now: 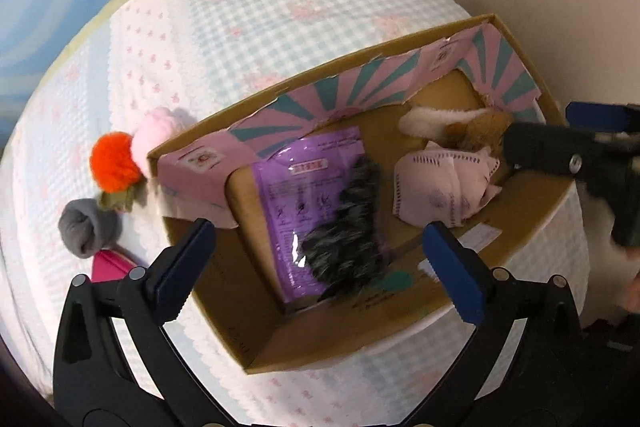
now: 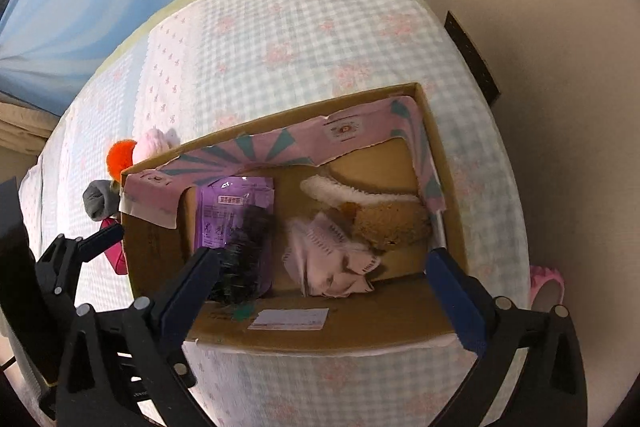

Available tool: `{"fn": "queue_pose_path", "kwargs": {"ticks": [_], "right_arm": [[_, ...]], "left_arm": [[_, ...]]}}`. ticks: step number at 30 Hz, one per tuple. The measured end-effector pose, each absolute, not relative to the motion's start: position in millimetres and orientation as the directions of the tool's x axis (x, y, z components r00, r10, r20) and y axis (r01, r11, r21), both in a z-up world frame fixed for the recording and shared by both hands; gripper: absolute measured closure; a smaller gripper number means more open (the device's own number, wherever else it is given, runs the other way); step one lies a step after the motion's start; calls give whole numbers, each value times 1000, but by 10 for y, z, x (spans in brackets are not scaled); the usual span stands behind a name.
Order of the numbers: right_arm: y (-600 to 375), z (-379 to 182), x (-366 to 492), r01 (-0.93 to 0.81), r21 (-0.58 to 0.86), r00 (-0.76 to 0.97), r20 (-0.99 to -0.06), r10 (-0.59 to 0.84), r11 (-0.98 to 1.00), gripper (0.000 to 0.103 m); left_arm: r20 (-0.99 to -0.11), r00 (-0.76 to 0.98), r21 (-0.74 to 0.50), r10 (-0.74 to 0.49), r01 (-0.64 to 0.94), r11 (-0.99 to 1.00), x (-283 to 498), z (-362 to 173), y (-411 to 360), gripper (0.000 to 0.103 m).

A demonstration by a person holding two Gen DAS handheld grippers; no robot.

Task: Organize soft objects
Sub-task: 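Lower the scrunchie and mask into the box and open both tools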

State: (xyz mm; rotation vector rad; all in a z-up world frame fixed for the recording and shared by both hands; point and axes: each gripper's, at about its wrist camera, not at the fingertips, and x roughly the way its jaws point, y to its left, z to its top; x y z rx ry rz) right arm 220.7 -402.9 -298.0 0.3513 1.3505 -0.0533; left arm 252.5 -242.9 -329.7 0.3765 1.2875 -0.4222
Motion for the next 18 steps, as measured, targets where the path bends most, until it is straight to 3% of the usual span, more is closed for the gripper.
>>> {"fn": "queue_pose_path", "kwargs": {"ticks": [10,18], "right_arm": [[-3995,-2832,2050,231,225,250,-954,166,947,0],[-3863,-2319,1821,202,191,312,-942,122,961,0]], "left_arm": [[-965,241,14,-107,452,892,2404,-3025,-2288,0],[-938,323,20,-126,412,911,2133,-2492,-2064,0]]}}
